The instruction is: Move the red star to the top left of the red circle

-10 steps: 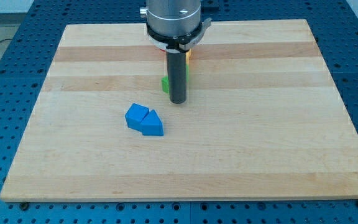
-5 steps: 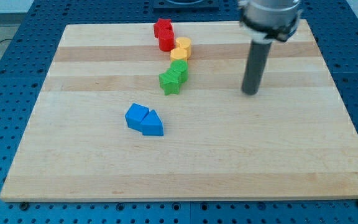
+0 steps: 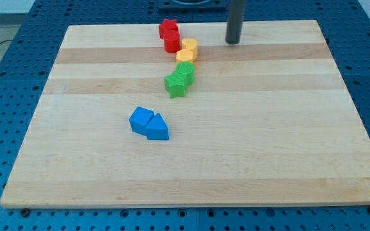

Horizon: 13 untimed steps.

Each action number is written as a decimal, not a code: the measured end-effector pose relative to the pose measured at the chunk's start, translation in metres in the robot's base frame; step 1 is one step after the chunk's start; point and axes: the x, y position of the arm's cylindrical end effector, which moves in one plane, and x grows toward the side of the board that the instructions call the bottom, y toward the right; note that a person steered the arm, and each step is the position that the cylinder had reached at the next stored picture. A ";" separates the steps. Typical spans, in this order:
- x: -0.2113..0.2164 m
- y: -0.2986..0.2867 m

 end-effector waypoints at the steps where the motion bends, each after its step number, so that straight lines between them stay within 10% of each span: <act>1: 0.000 -0.029; 13: -0.057 -0.141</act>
